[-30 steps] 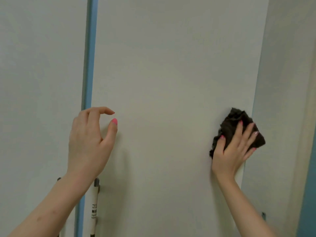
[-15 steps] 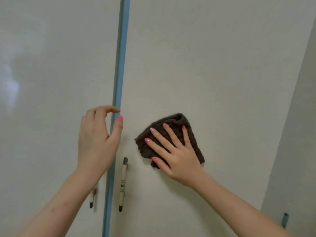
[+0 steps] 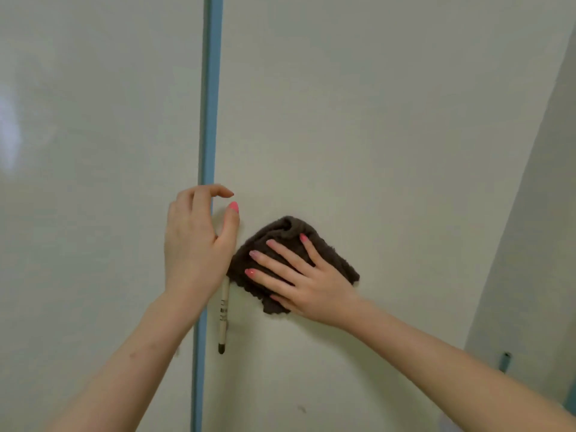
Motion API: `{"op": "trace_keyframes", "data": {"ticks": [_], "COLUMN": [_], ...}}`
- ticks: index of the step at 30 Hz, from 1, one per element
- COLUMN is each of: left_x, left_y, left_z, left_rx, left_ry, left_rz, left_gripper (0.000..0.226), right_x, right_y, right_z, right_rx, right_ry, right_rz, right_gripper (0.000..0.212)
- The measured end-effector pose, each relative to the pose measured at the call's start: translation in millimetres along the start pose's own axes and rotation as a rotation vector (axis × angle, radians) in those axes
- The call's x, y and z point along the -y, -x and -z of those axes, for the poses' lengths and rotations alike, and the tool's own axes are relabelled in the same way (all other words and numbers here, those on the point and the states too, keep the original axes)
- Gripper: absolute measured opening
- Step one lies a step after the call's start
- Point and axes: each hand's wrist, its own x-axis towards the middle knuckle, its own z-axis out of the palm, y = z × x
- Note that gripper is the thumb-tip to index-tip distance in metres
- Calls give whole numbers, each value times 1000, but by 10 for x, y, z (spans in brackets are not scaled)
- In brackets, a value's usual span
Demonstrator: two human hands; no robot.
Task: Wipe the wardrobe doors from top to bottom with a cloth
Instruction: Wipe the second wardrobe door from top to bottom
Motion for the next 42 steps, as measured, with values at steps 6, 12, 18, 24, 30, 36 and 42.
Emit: {"op": "trace_keyframes", "data": {"ticks": [6,12,18,24,30,36,42], "left_x": [-140,-127,-254,-457,-590,-652,-736], "left_y": [87,159,293,343,425,550,533], "left_z": [-76,-11,-120,-280,-439,-538,-537], "left_rx": [23,4,35,72,84,96,69], "left_ry": [13,60,40,44,87,76,62], "left_rz": [-17,24,15,-6,7,8,-4], "left_gripper": [21,29,29,20,20,26,26], "right_x": [-786,-1566,-401,-913,-1422,-612,-1179], "right_y": [-287,-406,680,860,712,1363,1782], "right_z": [207,511,154,299,481,133,219], "right_rx": [-83,-233,11,61,-118,-38,38], "right_ry": [76,45,-67,-3,-8,-29,48], "right_rz": [82,-472,-92,23,-476,-289,-51], "right_gripper": [45,54,61,58,63,68,56]}}
